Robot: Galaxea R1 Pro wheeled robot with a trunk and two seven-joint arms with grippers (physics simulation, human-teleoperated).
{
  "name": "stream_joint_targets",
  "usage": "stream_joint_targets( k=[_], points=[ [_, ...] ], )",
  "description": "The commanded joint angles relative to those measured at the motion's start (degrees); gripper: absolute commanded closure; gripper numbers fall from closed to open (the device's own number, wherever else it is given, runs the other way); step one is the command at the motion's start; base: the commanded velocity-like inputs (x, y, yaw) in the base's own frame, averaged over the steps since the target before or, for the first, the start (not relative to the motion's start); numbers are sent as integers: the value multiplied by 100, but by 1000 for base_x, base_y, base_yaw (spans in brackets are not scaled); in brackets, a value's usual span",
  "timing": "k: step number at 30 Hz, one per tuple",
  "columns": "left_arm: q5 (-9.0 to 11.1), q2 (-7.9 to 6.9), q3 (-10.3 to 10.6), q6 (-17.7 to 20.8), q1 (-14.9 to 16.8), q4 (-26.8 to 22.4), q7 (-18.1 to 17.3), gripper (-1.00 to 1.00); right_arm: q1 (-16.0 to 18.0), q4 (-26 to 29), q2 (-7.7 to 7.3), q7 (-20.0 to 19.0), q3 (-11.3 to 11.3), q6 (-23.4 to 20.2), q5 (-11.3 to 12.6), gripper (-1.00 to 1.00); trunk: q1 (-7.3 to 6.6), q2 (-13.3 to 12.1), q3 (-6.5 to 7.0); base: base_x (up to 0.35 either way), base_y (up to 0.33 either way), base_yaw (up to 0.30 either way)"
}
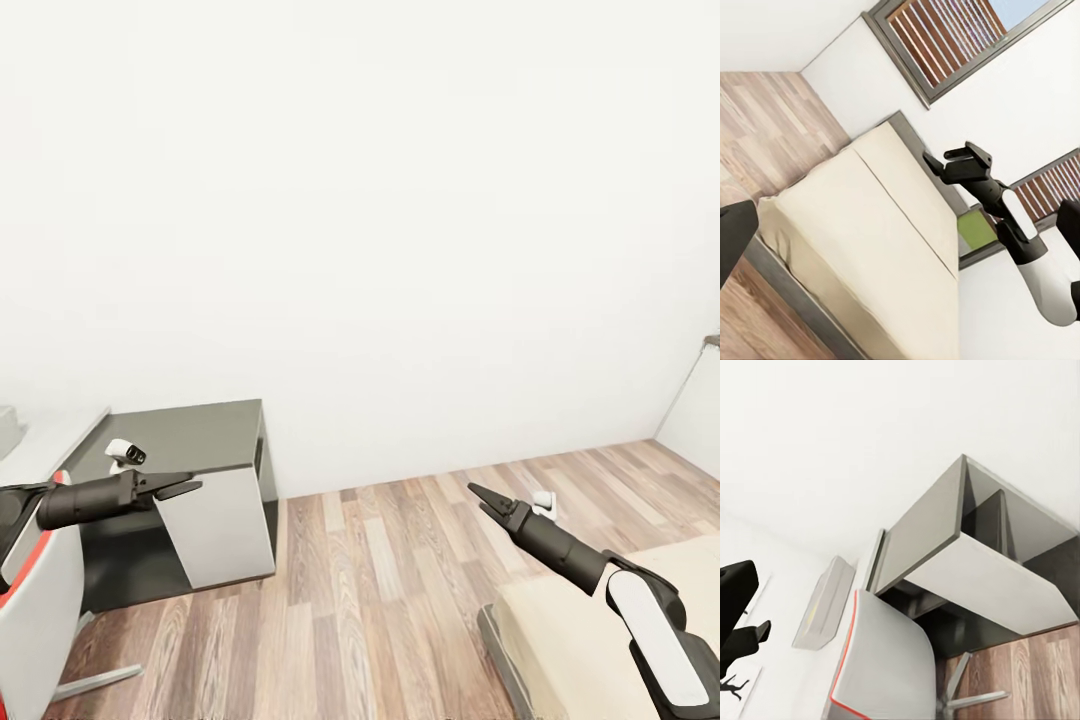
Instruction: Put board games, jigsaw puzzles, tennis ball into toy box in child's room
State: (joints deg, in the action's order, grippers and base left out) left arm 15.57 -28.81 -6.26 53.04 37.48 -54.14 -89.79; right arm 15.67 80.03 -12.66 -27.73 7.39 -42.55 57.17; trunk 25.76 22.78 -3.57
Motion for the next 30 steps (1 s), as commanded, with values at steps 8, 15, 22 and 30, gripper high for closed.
stream_joint_targets(
  k=[8, 15, 22, 30],
  points=[
    [-4, -2, 4, 53, 5, 0, -21, -100, 8, -14, 10, 39, 8, -27, 6, -100, 3, 13, -23, -30, -22, 0],
    [-14, -2, 10, 53, 5, 0, -21, -100, 6, -19, 9, 51, 3, -25, -11, -100, 3, 13, -23, -28, -2, 0],
    [-31, 5, 8, 46, 5, 0, -21, -100, 6, -21, 43, 120, -36, -33, -364, -100, 3, 13, -23, -85, 0, 0],
    [-42, 6, 5, 40, 5, 0, -21, -100, 1, -213, 99, 445, -52, -60, -998, -100, 3, 13, -23, -25, 0, 0]
  ],
)
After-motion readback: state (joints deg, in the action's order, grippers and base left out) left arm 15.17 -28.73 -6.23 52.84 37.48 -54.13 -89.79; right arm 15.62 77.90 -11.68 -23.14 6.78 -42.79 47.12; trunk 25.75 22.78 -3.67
